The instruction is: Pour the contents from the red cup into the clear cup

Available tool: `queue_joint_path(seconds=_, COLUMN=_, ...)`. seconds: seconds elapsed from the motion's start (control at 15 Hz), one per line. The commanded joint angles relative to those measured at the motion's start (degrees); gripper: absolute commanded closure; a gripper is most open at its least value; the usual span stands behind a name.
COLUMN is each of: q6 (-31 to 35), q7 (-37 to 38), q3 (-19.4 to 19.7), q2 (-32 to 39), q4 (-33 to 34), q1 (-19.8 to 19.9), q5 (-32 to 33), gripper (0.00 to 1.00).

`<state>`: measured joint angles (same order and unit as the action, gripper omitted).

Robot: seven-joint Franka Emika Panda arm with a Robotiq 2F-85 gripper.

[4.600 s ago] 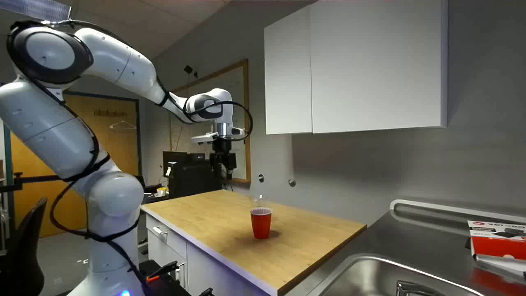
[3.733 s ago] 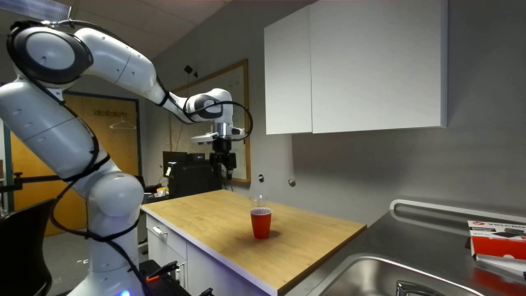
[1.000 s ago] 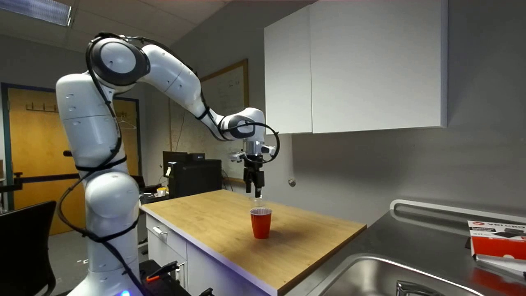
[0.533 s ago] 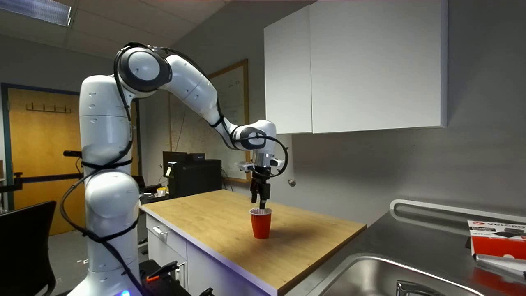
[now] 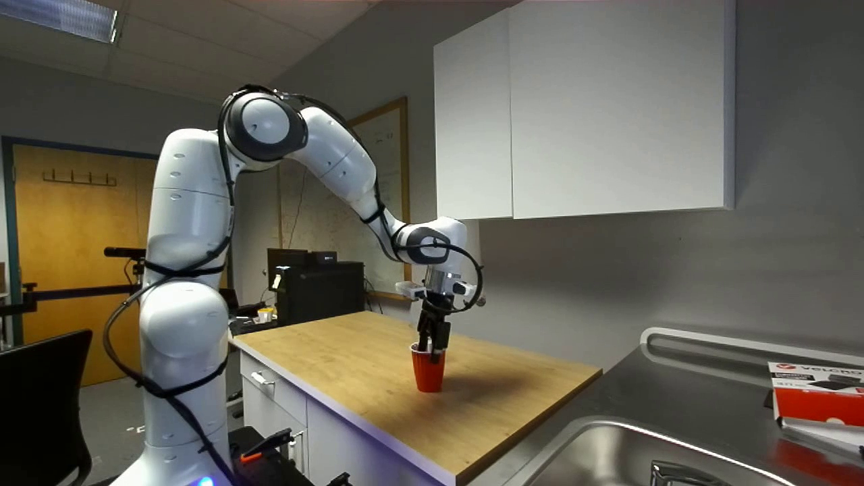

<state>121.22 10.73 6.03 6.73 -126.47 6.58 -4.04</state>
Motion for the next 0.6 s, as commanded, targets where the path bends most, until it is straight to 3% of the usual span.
queue_joint_path(seconds=0.0, q6=-1.08, q7=-0.34, q3=0.65, q2=1.97, q4=2.33, q1=0.40, q5=-1.52, gripper=0.25)
queue_joint_path(seconds=0.13, q6=-1.18, q7=-0.54, q3=0.83, q2=2.39, q4=2.62, q1=0.53, q5=-1.76, gripper=0.31)
queue_joint_path(seconds=0.53, q6=-1.25, q7=-0.81, q3=0.97, q2=2.06, q4=3.03, q1=0.72, q5=-2.75, gripper=0.80)
